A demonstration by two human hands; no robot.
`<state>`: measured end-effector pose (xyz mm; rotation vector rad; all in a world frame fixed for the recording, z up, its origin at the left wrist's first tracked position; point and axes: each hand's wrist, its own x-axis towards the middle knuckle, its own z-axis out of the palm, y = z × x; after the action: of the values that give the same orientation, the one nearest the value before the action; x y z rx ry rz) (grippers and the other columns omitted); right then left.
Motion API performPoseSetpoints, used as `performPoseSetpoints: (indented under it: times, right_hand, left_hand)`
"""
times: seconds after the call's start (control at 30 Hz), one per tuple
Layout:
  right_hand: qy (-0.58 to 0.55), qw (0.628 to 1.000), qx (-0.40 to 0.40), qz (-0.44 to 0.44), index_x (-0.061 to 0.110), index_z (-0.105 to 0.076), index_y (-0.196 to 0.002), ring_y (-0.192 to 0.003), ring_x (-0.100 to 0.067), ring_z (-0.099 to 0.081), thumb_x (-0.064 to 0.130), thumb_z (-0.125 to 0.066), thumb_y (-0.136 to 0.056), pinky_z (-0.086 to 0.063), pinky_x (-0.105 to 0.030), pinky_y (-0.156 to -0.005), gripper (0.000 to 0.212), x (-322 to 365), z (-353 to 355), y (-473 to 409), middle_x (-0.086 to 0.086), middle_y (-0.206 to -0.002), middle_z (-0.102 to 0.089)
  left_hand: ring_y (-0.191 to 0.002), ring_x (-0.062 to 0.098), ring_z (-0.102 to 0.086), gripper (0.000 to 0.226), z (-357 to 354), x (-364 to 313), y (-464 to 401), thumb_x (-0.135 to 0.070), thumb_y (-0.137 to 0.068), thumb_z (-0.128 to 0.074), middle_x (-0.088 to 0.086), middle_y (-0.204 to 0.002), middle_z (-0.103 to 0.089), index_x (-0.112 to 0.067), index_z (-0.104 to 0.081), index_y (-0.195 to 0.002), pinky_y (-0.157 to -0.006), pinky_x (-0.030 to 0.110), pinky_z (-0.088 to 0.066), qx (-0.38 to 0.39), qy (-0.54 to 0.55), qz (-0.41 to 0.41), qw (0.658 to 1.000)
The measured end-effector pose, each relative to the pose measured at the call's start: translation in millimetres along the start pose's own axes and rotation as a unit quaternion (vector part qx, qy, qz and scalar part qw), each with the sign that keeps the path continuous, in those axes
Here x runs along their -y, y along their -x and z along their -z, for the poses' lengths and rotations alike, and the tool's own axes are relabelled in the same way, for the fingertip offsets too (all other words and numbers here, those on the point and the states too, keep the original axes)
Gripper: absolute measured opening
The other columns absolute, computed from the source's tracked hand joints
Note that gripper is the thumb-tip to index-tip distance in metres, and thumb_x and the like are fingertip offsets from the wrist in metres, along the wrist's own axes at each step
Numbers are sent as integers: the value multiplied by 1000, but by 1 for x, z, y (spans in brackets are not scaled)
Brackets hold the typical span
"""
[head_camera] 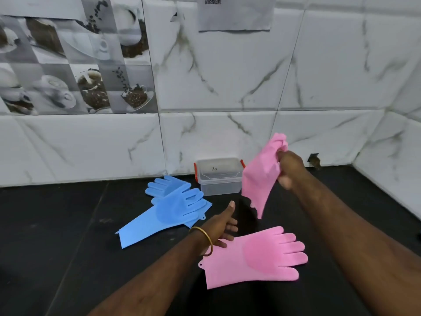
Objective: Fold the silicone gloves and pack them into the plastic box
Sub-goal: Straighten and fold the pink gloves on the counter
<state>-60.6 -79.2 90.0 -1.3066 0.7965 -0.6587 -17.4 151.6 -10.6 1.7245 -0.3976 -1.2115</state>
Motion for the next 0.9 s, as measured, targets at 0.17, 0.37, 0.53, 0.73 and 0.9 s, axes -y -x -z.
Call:
performPoseSetpoints:
  times: [0.17,0.37,0.53,0.73,0.9]
  right_hand:
    - [-146,986,72,-24,15,-56,-105,-75,-18,-58,11,-43,-99,-50,-36,-76,15,59,-17,43,-4,-88,-59]
    - [-432,872,209,-98,15,-56,-84,-59,-18,-69,-2,-28,-100,-56,-26,-48,37,113,-21,90,0,-66,-68]
    - [-404,887,206,-90,19,-57,-92,-83,-17,-70,-5,-33,-91,-60,-34,-66,34,117,1,92,1,-85,-68]
    - [-322,941,54,-88,12,-54,-88,-75,-20,-56,10,-35,-101,-51,-35,-67,23,92,40,75,-5,-87,-55]
    - [-319,936,-26,-145,9,-53,-123,-124,-28,-55,-1,-30,-100,-56,-34,-79,34,50,60,60,-14,-143,-51]
  left_hand:
    - [-115,33,-60,110,-14,-8,-1,-91,-61,-42,14,-141,-51,-14,-43,-140,-93,48,-52,33,144,42,988]
    - [-122,50,-52,117,-7,-28,-3,-82,-55,-66,27,-141,-48,3,-46,-132,-99,60,-45,91,532,23,842]
    - [-80,32,-74,45,8,-71,17,-23,-79,-73,18,-94,-75,-2,-62,-117,-61,39,-62,70,589,-128,795]
    - [-91,30,-69,78,20,-117,41,13,-83,-65,18,-123,-56,-14,-32,-148,-62,33,-62,-99,413,-203,882]
    - [-113,39,-61,68,14,-169,61,18,-81,-61,18,-132,-53,-23,-55,-135,-92,49,-55,-150,146,-318,925]
